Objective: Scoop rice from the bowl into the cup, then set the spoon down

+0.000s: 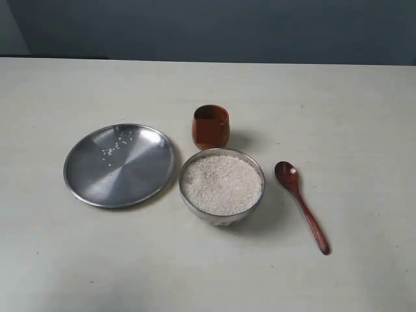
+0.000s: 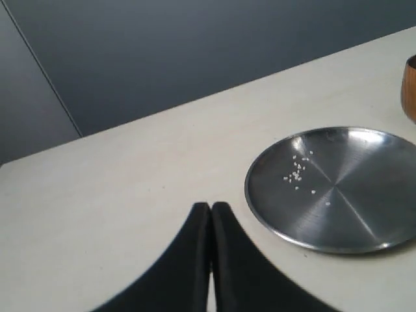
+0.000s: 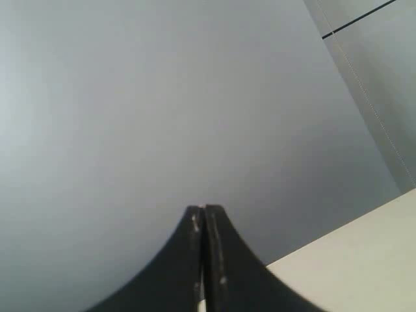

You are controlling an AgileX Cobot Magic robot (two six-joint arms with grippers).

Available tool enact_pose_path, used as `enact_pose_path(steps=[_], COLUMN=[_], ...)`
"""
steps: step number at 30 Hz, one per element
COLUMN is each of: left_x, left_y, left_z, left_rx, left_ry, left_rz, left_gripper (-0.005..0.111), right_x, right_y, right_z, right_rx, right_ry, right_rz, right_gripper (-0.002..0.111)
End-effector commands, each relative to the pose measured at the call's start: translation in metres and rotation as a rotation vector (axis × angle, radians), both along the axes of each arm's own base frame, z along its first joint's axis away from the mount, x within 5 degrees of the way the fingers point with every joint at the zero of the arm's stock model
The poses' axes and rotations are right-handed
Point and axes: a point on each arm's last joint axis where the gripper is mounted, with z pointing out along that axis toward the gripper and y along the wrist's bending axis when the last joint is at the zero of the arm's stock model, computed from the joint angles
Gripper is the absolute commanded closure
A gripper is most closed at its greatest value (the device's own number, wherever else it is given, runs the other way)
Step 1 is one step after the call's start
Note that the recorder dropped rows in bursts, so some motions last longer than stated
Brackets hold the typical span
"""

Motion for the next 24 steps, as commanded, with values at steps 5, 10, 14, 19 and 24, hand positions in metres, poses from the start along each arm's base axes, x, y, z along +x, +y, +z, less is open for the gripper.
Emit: enact_pose_path(steps=[5, 10, 14, 19, 24], left_x=[0.001, 0.0, 0.0, 0.0, -0.004], left_y=[-0.005, -0.002, 0.0, -0.009, -0.013], left_z=[0.021, 0.03, 0.031, 0.021, 0.037], left_rx=[-0.393, -0.63, -0.885, -0.921, -0.9], left_ry=[-0.243, -0.343, -0.345, -0.167, -0.145], left_rz=[-0.041, -0.021, -0.001, -0.032, -0.075], left_gripper=[0.106, 0.106, 0.106, 0.106, 0.106], right_x=[0.0, -0.001, -0.002, -0.004, -0.003], right_y=[-0.001, -0.003, -0.004, 0.001, 0.008], right_z=[-0.002, 0.001, 0.002, 0.014, 0.04], right_rx=[0.005, 0.033, 0.062, 0.035, -0.024], right_ry=[-0.002, -0.037, -0.057, -0.04, 0.033], right_rz=[-0.008, -0.025, -0.029, 0.017, 0.075], right_gripper=[0.108, 0.108, 0.108, 0.109, 0.109])
